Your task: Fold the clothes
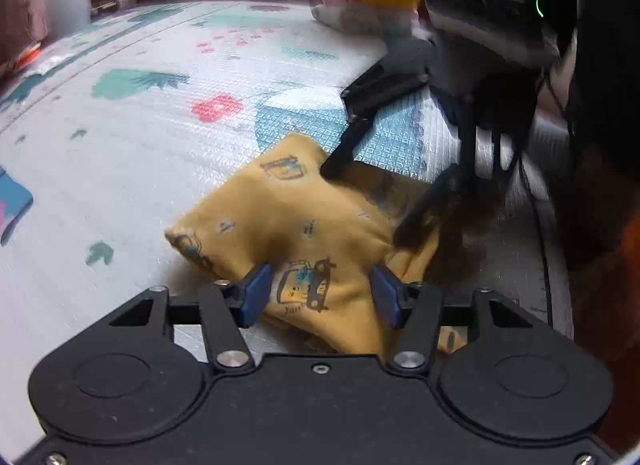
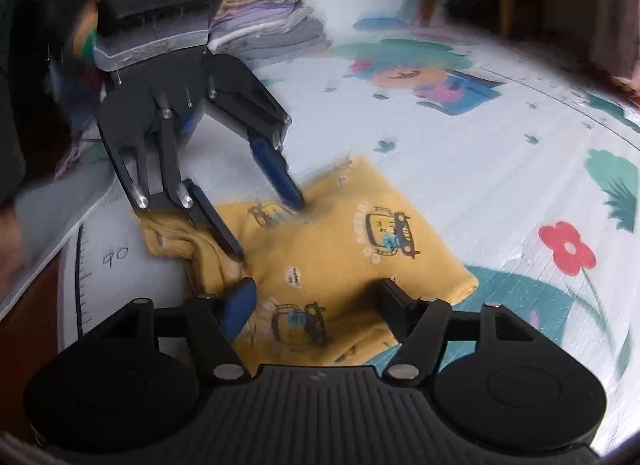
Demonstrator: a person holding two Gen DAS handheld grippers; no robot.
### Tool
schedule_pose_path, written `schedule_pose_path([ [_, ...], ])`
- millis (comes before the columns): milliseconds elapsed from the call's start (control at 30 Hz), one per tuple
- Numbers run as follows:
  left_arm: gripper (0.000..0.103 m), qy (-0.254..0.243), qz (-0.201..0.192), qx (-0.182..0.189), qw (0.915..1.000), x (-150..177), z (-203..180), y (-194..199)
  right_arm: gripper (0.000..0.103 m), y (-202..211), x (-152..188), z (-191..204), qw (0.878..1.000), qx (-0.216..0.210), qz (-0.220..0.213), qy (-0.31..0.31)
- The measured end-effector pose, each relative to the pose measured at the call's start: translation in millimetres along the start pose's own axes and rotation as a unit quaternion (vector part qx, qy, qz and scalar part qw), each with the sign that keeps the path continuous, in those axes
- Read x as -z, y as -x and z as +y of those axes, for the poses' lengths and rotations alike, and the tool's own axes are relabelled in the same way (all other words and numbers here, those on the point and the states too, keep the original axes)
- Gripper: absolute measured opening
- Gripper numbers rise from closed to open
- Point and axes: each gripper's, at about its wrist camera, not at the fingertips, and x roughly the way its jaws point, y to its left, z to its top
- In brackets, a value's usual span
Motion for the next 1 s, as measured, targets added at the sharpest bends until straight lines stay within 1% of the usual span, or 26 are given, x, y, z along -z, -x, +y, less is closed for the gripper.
schedule_pose_path([
  [67, 0.056, 0.025, 0.003, -0.007, 0.9996, -8.3, 2.8, 9.8, 0.067, 6.1, 0.8, 3.4, 1.0, 0.014, 0.0, 0.0],
  [100, 0.056, 0.055, -0.01, -0.008, 0.9984, -10.8, 7.8, 21.4, 0.067, 13.5, -2.3, 1.9, 1.0, 0.023, -0.003, -0.013],
  [133, 0.056, 0.103, -0.021, -0.005, 0.9945, -10.4, 15.3, 31.4, 0.069, 21.1, -2.2, -1.2, 0.999, 0.029, -0.011, -0.035],
  [167, 0.056, 0.162, -0.024, 0.0, 0.9865, -4.4, 25.1, 34.4, 0.072, 28.7, -2.0, -4.3, 0.998, 0.034, -0.019, -0.058],
  [200, 0.056, 0.223, -0.026, 0.007, 0.9745, 4.0, 35.8, 35.2, 0.072, 33.1, -1.0, -8.8, 0.995, 0.036, -0.022, -0.09],
  [233, 0.056, 0.276, -0.029, 0.008, 0.9606, 11.9, 45.9, 35.1, 0.072, 30.2, 2.0, -16.8, 0.989, 0.031, -0.013, -0.144],
  [267, 0.055, 0.317, -0.033, 0.004, 0.9478, 18.6, 54.5, 34.6, 0.072, 27.2, 6.1, -26.3, 0.979, 0.023, -0.005, -0.202],
  [300, 0.055, 0.353, -0.036, 0.0, 0.9348, 24.6, 62.6, 34.2, 0.069, 24.6, 11.8, -36.7, 0.967, 0.015, 0.0, -0.254],
  [333, 0.055, 0.374, -0.044, -0.002, 0.9263, 26.6, 68.1, 37.4, 0.065, 24.1, 16.3, -40.8, 0.96, 0.015, 0.001, -0.279],
  [367, 0.055, 0.38, -0.053, -0.005, 0.9236, 24.6, 74.1, 39.6, 0.065, 23.6, 20.8, -44.9, 0.953, 0.014, 0.002, -0.303],
  [400, 0.055, 0.374, -0.057, -0.007, 0.9257, 18.9, 81.5, 38.0, 0.065, 24.5, 24.1, -46.9, 0.949, 0.016, 0.002, -0.316],
  [467, 0.057, 0.343, -0.056, 0.01, 0.9378, 2.6, 99.5, 31.4, 0.065, 30.6, 20.0, -40.5, 0.961, 0.026, -0.004, -0.275],
  [500, 0.057, 0.322, -0.052, 0.016, 0.9454, -6.5, 108.2, 24.5, 0.064, 32.5, 15.5, -35.7, 0.969, 0.028, -0.008, -0.247],
  [533, 0.058, 0.3, -0.043, 0.031, 0.9524, -14.6, 117.0, 15.7, 0.064, 32.7, 8.8, -28.5, 0.977, 0.024, -0.011, -0.211],
  [567, 0.059, 0.28, -0.034, 0.05, 0.9582, -21.9, 126.2, 6.9, 0.064, 32.5, 2.5, -20.7, 0.984, 0.016, -0.013, -0.175],
  [600, 0.059, 0.265, -0.026, 0.067, 0.9616, -27.3, 132.3, -1.5, 0.064, 30.2, -2.6, -12.5, 0.989, -0.003, -0.011, -0.145],
  [633, 0.059, 0.253, -0.019, 0.083, 0.9638, -31.6, 136.8, -9.7, 0.064, 24.9, -7.2, -5.9, 0.992, -0.017, -0.007, -0.126],
  [667, 0.056, 0.233, -0.007, 0.098, 0.9674, -34.0, 137.4, -16.5, 0.064, 19.2, -11.0, -0.4, 0.993, -0.033, -0.002, -0.112],
  [700, 0.048, 0.21, 0.007, 0.112, 0.9712, -35.5, 136.0, -22.7, 0.061, 13.4, -12.3, 2.5, 0.993, -0.05, 0.007, -0.111],
  [733, 0.028, 0.184, 0.015, 0.114, 0.9762, -35.0, 131.8, -21.5, 0.061, 9.0, -12.2, 3.8, 0.992, -0.059, 0.016, -0.112],
  [767, 0.013, 0.18, 0.018, 0.107, 0.9776, -30.5, 129.6, -15.3, 0.061, 4.6, -12.2, 3.7, 0.991, -0.07, 0.03, -0.112],
  [800, 0.013, 0.188, 0.021, 0.1, 0.9768, -24.5, 129.2, -8.5, 0.061, 1.3, -12.5, 2.4, 0.99, -0.078, 0.042, -0.11],
  [833, 0.012, 0.208, 0.02, 0.09, 0.9737, -15.0, 128.0, -0.7, 0.062, 0.2, -13.2, 0.0, 0.99, -0.08, 0.052, -0.103],
  [867, 0.011, 0.239, 0.015, 0.078, 0.9678, -0.2, 122.6, 9.6, 0.061, 1.4, -14.7, -3.3, 0.99, -0.082, 0.061, -0.092],
  [933, 0.011, 0.303, 0.002, 0.054, 0.9513, 33.0, 107.8, 32.3, 0.06, -7.7, -26.7, -18.6, 0.992, -0.085, 0.064, -0.064],
  [1000, 0.011, 0.374, -0.006, 0.047, 0.9262, 66.4, 81.7, 45.8, 0.059, -17.3, -45.7, -44.0, 0.994, -0.072, 0.063, -0.044],
])
